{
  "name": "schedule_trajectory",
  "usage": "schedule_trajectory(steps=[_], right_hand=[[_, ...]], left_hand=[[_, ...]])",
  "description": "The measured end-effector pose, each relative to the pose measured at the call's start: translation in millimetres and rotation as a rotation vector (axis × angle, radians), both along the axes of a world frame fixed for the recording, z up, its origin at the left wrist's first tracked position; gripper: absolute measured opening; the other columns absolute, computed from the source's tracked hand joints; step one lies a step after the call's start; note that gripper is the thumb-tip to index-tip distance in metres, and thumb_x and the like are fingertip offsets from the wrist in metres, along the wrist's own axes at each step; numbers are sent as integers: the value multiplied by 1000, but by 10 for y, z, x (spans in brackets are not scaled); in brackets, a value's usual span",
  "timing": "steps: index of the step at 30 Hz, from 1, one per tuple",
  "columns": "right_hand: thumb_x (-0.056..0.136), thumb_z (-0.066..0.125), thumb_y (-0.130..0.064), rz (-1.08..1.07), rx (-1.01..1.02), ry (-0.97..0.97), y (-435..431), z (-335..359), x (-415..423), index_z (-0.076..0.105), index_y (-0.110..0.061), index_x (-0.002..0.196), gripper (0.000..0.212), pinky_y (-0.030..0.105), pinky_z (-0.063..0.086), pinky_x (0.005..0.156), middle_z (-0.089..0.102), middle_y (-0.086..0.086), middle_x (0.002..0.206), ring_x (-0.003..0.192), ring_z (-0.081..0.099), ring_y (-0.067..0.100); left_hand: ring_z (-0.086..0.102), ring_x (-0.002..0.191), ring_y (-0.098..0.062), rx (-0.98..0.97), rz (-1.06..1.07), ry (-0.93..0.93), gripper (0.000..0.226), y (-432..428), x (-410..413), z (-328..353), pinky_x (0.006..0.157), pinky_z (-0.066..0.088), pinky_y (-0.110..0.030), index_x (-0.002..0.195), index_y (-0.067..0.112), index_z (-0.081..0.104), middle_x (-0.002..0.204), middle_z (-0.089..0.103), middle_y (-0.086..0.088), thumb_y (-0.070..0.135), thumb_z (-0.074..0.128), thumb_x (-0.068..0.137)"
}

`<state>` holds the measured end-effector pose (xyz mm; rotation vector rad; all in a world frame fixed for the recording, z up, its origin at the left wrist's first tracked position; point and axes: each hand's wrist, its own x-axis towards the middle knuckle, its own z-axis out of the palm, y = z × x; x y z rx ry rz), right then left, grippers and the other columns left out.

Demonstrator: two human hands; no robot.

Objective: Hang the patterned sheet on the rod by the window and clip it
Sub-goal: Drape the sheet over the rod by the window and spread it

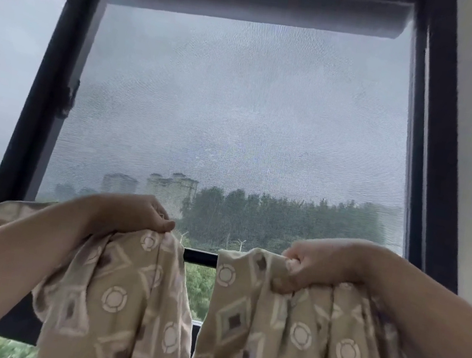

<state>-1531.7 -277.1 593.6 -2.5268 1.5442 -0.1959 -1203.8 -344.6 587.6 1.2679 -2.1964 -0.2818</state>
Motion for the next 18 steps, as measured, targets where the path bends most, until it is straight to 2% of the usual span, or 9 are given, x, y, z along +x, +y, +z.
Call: schedule_trajectory(steps=[2, 4, 7, 9, 11, 13, 15, 16, 18], right_hand=[[77, 68, -64, 30, -173, 21, 15, -24, 79, 71, -30, 81, 35, 21, 51, 69, 70, -18, 79, 71, 61, -4], [80, 69, -57, 104, -291, -3, 2, -58, 133, 65, -37, 72, 22, 18, 46, 66, 64, -22, 69, 66, 55, -8], [87, 69, -40, 137, -390, -79, -66, -96, 142, 58, -23, 61, 33, 26, 42, 62, 52, -13, 59, 58, 46, -1], [88, 70, -33, 154, -464, -147, -86, -79, 163, 52, -11, 56, 43, 34, 41, 61, 48, 2, 62, 60, 43, 6], [88, 71, -29, 156, -563, -164, -105, -20, 189, 43, -14, 50, 49, 35, 38, 61, 45, 8, 61, 59, 41, 11], [90, 69, -28, 26, -709, -129, -120, 124, 161, 35, -20, 48, 54, 31, 31, 56, 37, 0, 53, 55, 36, 12], [90, 67, -27, -182, -839, -82, -161, 263, 37, 36, -20, 48, 52, 31, 28, 54, 36, -2, 51, 59, 40, 17], [88, 66, -25, -285, -847, -42, -197, 301, -47, 41, -19, 49, 47, 32, 27, 54, 40, -1, 52, 64, 45, 20], [86, 62, -20, -444, -688, 123, -290, 266, -153, 64, -13, 64, 24, 26, 31, 50, 58, 5, 65, 74, 53, 21]], left_hand=[[59, 66, -2, -16, 120, -74, 25, -10, -8, 41, 64, 46, -16, 78, 20, 72, 75, 69, 9, 34, 59, 94], [58, 69, -10, 72, 144, -83, 24, -46, -3, 51, 68, 47, -24, 73, 16, 70, 76, 67, 3, 23, 59, 94], [57, 66, -11, 214, 100, -39, 25, -82, 21, 64, 68, 47, -28, 68, 18, 68, 69, 65, 3, 13, 61, 91], [57, 64, -10, 275, 46, -42, 16, -78, -4, 82, 67, 46, -27, 69, 18, 68, 69, 64, 3, 13, 65, 84], [56, 62, -9, 300, -7, -60, 10, -66, -48, 93, 63, 47, -25, 73, 17, 68, 71, 62, 1, 13, 66, 83], [56, 63, -8, 293, -23, -73, 10, -65, -71, 101, 60, 47, -21, 82, 12, 66, 73, 62, 1, 10, 61, 91], [57, 63, -7, 273, -28, -75, 9, -77, -76, 107, 58, 48, -19, 87, 9, 65, 74, 62, 0, 8, 58, 94], [56, 62, -7, 273, -30, -72, 10, -85, -77, 107, 57, 48, -19, 87, 9, 64, 74, 62, -1, 7, 58, 94], [56, 59, -7, 290, -33, -48, 14, -104, -86, 88, 55, 47, -20, 82, 10, 64, 71, 61, -1, 4, 58, 93]])
